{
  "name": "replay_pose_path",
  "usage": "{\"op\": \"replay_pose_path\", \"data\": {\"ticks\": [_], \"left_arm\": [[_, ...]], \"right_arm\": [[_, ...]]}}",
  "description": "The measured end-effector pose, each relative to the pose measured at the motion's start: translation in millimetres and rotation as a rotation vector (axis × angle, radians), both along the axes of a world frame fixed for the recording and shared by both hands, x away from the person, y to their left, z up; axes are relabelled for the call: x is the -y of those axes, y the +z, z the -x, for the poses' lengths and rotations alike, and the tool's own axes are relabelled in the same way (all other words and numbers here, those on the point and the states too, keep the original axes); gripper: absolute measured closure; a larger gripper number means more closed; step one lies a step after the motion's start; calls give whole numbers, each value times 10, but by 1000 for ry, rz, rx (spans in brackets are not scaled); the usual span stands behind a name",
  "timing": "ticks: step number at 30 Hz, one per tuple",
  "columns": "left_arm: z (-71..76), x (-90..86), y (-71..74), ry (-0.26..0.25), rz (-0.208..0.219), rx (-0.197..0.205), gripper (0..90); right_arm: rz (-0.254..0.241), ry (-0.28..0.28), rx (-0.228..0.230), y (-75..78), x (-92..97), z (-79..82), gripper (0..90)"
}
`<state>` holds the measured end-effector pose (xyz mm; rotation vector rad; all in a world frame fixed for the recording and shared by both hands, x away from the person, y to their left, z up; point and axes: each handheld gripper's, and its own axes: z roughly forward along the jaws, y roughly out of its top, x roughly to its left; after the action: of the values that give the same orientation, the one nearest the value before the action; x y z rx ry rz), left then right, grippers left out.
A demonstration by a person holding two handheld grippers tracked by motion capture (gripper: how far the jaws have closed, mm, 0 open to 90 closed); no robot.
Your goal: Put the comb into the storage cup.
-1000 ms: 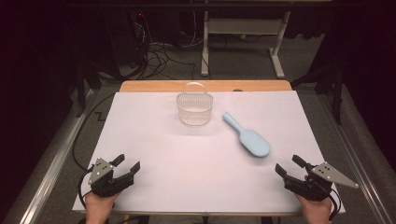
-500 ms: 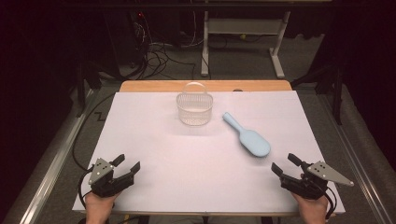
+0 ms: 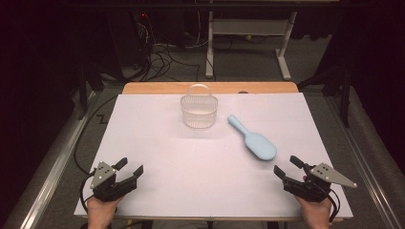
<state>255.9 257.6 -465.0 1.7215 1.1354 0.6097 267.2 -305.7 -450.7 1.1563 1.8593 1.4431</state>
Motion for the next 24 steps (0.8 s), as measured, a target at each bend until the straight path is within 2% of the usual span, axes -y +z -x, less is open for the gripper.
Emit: {"op": "replay_pose_path", "data": {"ticks": [24], "left_arm": [[3, 0, 2, -1, 1, 1, 324]], "right_arm": [[0, 44, 11, 24, -182, -98, 266]]}}
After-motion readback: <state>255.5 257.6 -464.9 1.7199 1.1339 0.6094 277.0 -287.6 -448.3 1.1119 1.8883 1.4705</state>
